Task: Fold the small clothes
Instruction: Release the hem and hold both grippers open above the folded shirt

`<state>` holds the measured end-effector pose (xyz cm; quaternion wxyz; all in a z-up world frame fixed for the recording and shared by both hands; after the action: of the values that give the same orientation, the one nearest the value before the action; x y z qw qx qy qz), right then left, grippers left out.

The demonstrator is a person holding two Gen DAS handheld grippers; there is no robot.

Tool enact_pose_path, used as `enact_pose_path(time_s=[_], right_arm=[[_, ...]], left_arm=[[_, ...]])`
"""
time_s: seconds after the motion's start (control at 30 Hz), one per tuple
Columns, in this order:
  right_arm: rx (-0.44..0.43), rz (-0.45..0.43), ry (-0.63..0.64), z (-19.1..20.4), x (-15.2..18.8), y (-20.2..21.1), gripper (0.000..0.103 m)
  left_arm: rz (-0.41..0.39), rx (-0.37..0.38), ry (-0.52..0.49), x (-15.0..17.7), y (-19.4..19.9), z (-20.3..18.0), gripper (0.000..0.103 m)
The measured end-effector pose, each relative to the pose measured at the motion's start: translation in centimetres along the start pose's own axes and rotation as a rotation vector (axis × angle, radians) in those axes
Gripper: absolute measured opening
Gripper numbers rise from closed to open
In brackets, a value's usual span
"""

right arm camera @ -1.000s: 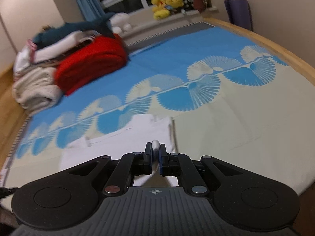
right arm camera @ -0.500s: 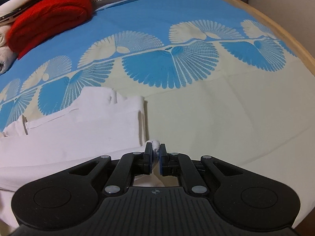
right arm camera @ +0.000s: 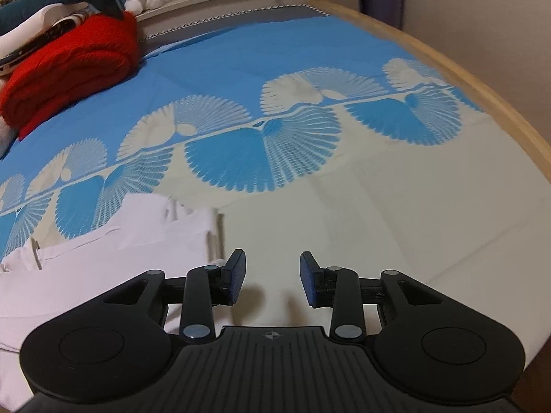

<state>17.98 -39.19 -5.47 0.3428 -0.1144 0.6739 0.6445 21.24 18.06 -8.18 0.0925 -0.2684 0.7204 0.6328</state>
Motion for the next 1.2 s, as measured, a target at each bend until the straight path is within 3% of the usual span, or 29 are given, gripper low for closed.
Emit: enact_pose_path(time_s=[0.33, 0.83, 1.2], right_arm=[[0.013, -0.011, 0.017, -1.7, 0.0, 1.7, 0.037], [0.017, -0.013, 0.035, -2.0, 0.3, 2.7, 0.041], [0.024, -0.01, 0.042, -2.4, 0.6, 3.0, 0.041]], left_arm=[[0.004, -0.025, -0.017, -0.1, 1.4, -0.7, 0.023], [-0.011, 0.002, -0.026, 0.1, 2.9, -4.1, 0.024], [-0.005, 0.004, -0.032, 0.3, 2.7, -4.4, 0.024]])
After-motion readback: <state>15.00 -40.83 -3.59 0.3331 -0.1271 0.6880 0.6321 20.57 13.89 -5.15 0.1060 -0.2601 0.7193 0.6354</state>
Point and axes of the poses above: each gripper's, at about its wrist camera, not at the fingertips, and y roughly against the way its jaws point, z to its left, x to its underside, the point moved 7 cm from there along -y, roughly the way its jaws point, and after that the axes turned 2 degrees about -z, right-handed, at the moved point
